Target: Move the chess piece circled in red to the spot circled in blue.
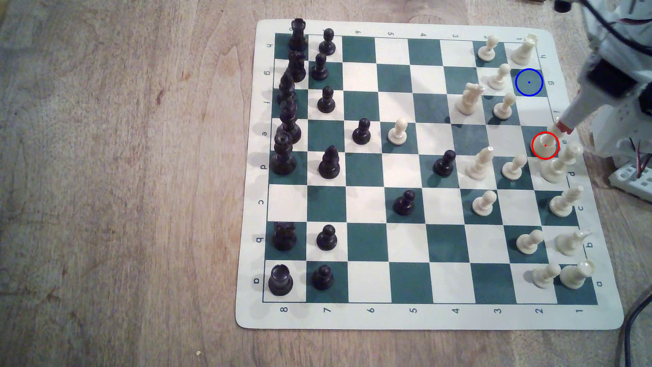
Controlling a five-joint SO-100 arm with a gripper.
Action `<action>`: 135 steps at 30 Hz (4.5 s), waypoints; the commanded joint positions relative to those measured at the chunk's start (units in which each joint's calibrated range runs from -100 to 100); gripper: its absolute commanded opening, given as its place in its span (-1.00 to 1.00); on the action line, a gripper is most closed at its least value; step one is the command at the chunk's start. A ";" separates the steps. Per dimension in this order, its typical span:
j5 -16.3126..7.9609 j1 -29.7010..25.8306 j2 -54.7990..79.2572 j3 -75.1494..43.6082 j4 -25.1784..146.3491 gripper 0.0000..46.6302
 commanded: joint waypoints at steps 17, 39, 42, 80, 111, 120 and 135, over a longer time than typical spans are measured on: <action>-0.44 -1.00 8.15 2.49 -6.90 -0.24; -0.98 -2.18 8.66 3.21 -7.48 -0.86; -1.03 -2.18 8.57 3.30 -7.48 -0.98; 10.50 23.95 2.63 -17.55 1.62 -0.99; 15.92 33.96 23.94 -12.20 -12.72 -0.99; 16.75 34.66 28.52 -12.93 -14.11 -0.99; 16.95 34.11 28.10 -11.20 -13.54 -0.42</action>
